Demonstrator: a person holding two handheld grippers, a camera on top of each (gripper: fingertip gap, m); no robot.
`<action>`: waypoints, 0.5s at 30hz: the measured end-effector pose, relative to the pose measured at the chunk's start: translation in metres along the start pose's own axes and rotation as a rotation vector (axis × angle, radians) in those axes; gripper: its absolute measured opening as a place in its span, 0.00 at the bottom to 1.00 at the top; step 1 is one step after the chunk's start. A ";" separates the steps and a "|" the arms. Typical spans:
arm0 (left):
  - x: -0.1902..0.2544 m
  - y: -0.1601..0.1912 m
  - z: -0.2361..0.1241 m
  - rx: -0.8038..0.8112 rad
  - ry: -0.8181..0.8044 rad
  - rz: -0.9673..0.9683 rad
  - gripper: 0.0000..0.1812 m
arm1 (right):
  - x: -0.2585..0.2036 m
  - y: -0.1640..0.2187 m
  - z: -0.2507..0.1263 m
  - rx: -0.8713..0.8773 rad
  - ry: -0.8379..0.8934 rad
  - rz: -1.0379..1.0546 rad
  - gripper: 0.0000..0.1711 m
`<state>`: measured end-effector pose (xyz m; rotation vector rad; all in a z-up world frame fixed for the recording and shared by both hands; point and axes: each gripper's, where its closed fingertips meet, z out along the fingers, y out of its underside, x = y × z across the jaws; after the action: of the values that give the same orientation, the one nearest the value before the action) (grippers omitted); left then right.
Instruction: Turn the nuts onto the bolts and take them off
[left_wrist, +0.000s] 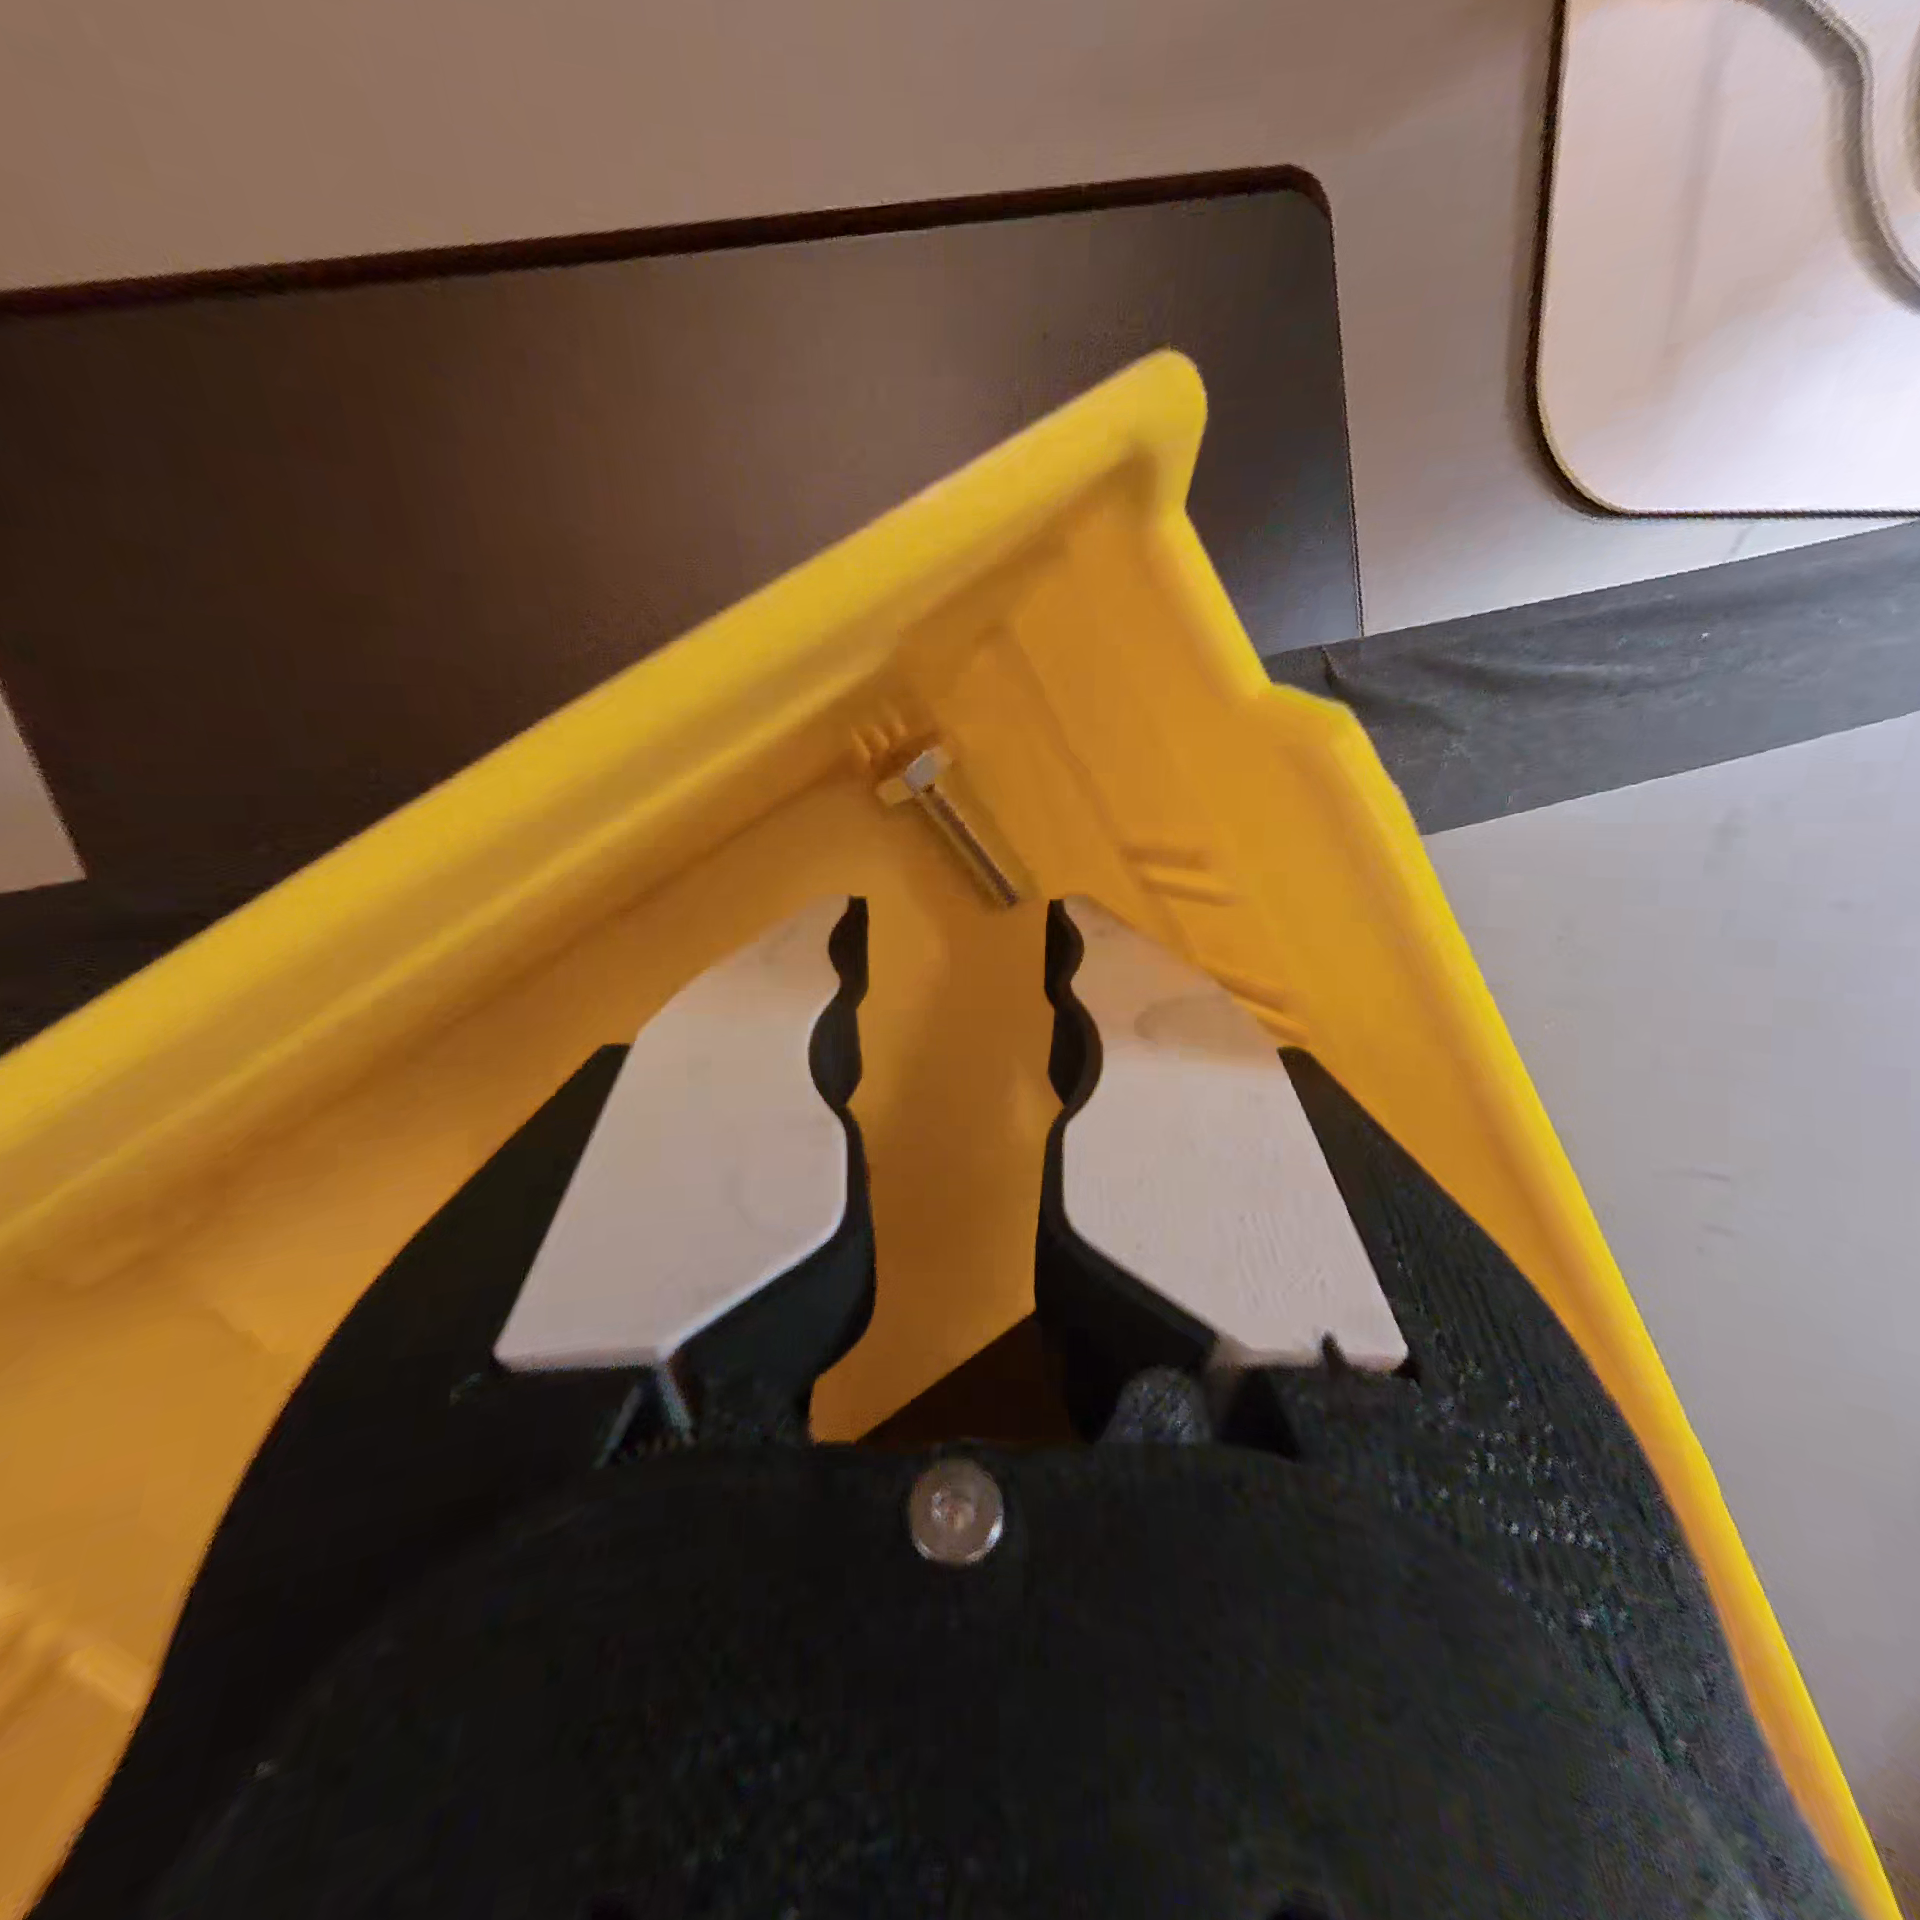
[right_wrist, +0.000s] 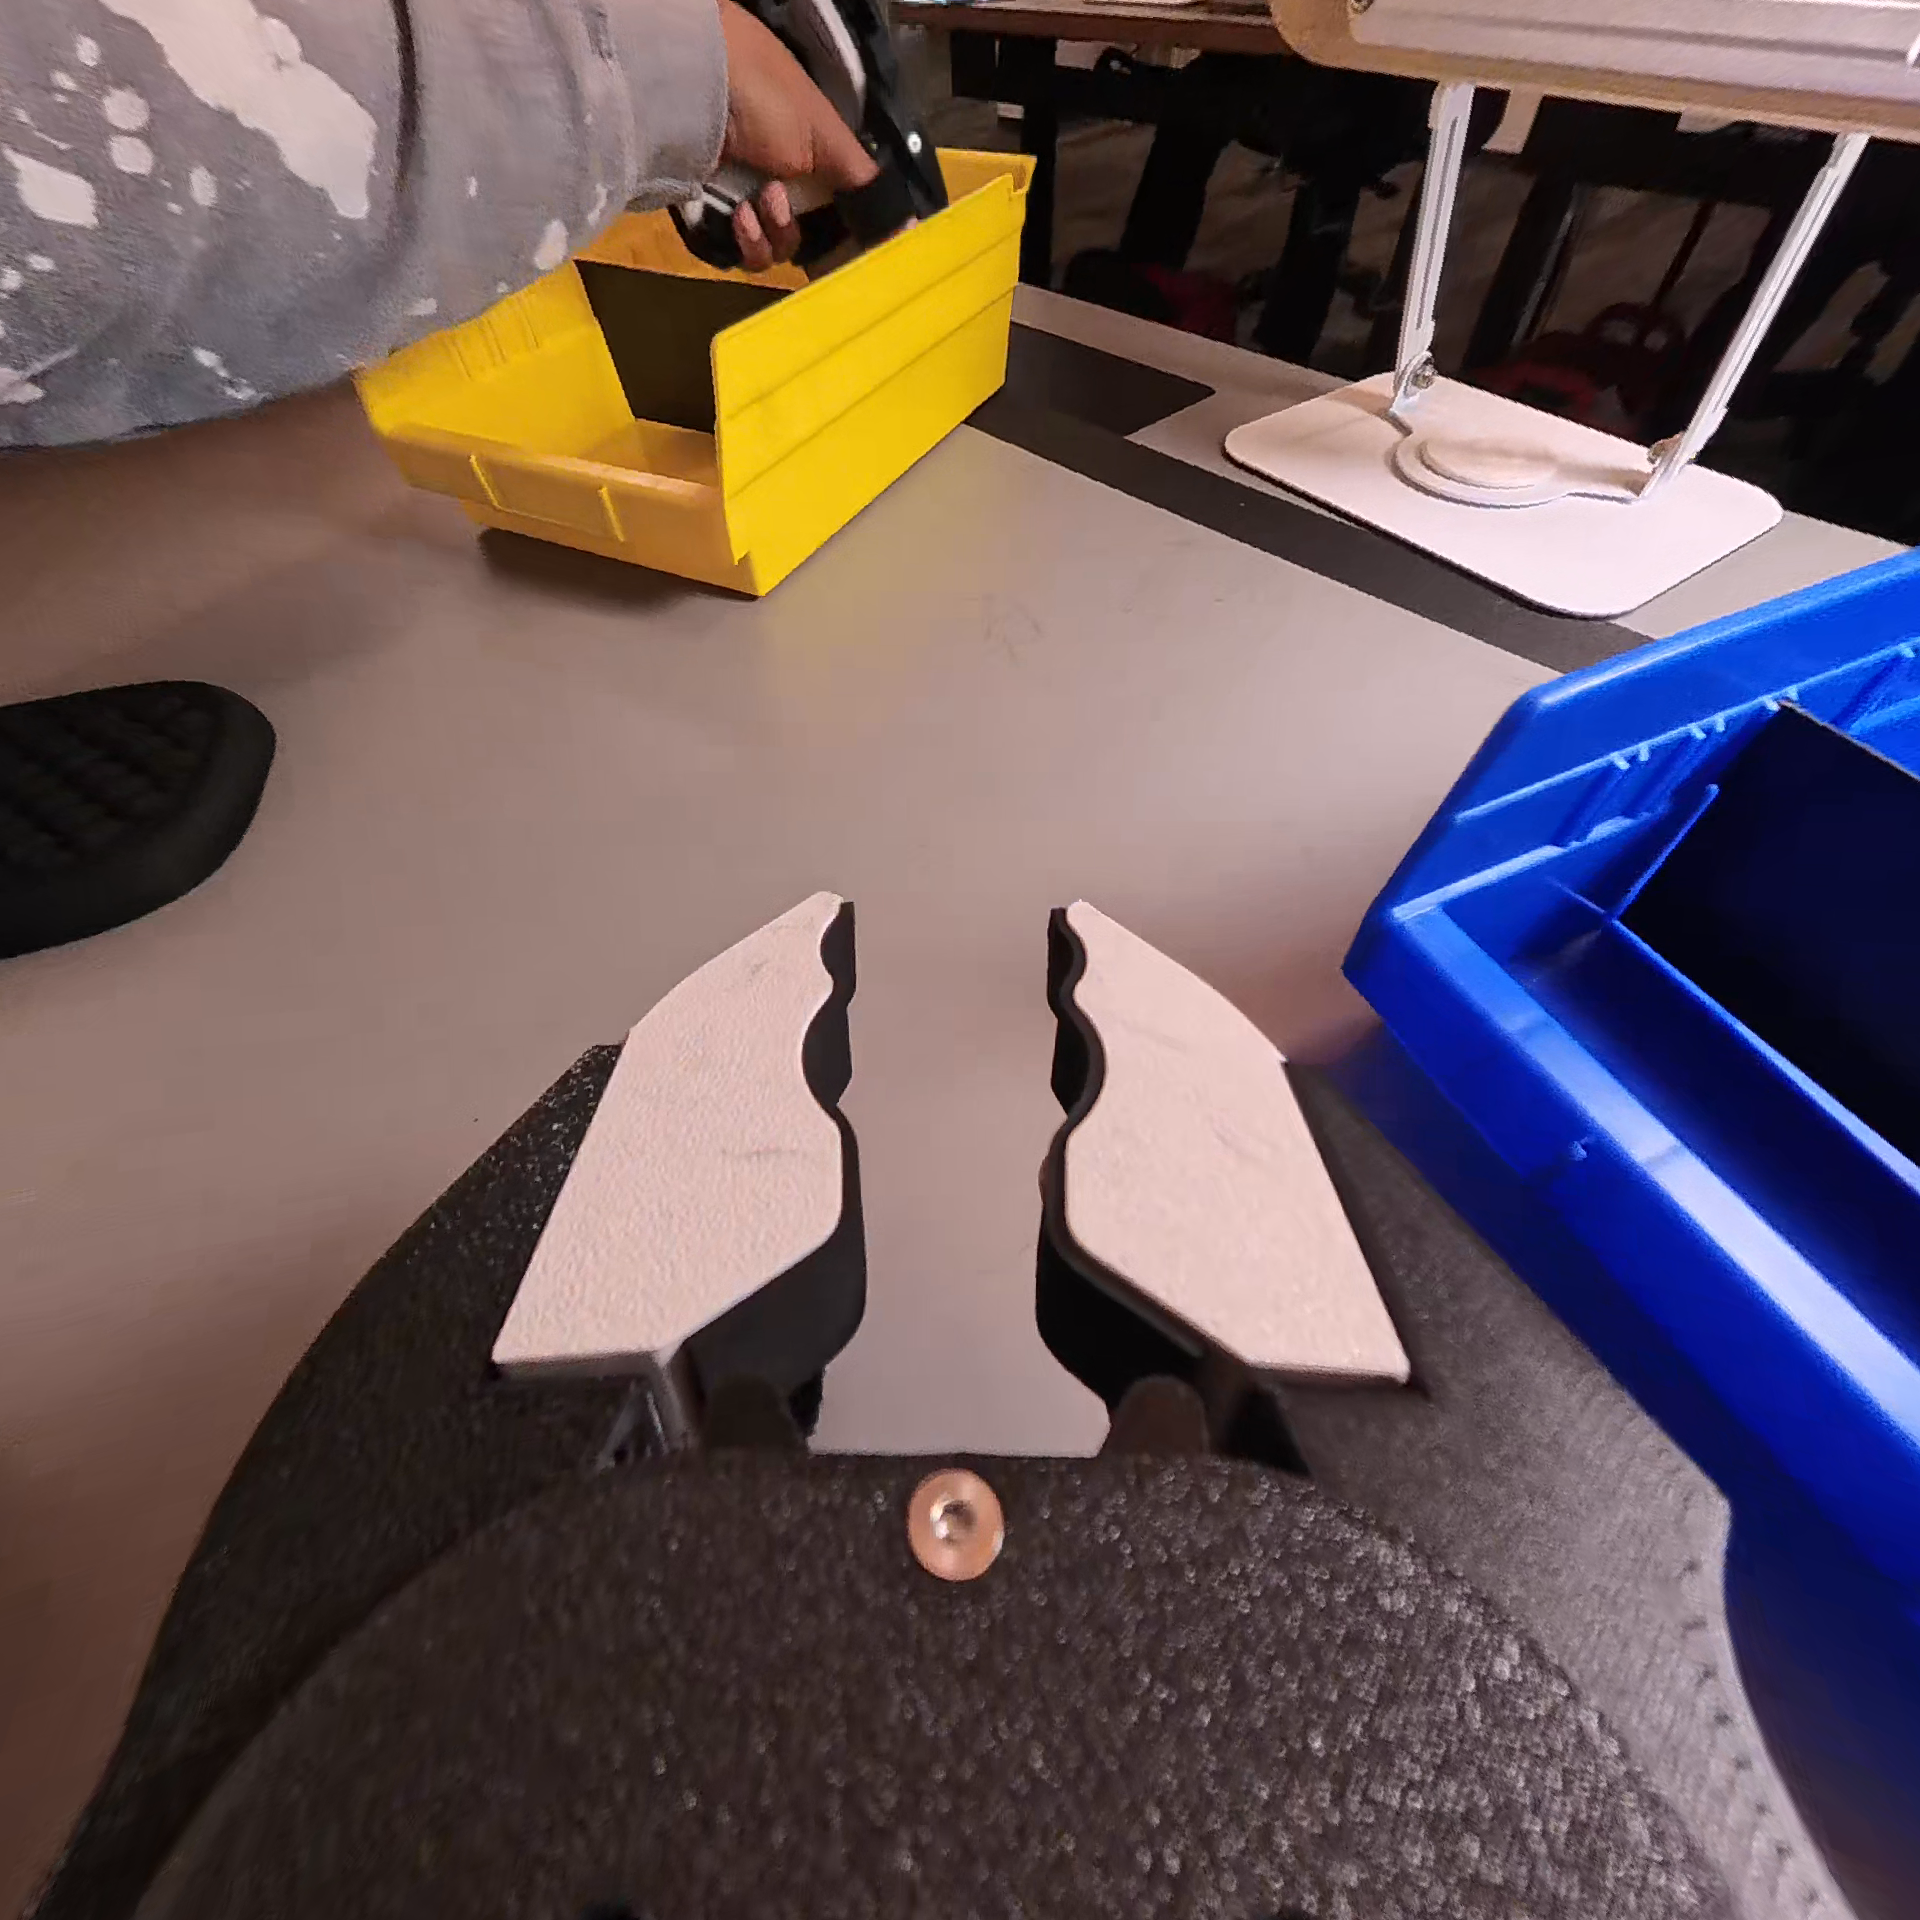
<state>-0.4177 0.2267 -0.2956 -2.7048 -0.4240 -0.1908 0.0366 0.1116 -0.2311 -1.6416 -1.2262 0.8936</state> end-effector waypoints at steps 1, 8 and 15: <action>0.000 -0.002 0.003 0.000 0.011 -0.010 0.18 | 0.000 0.001 0.000 0.000 -0.007 0.010 0.20; -0.006 -0.003 0.022 -0.037 0.015 -0.044 0.16 | 0.003 0.002 -0.001 0.012 -0.025 0.037 0.20; -0.012 0.004 0.018 -0.070 0.005 -0.019 0.09 | 0.007 0.004 -0.003 0.012 -0.020 0.050 0.20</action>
<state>-0.4266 0.2271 -0.3159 -2.7694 -0.4501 -0.2223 0.0423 0.1167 -0.2342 -1.6642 -1.1956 0.9480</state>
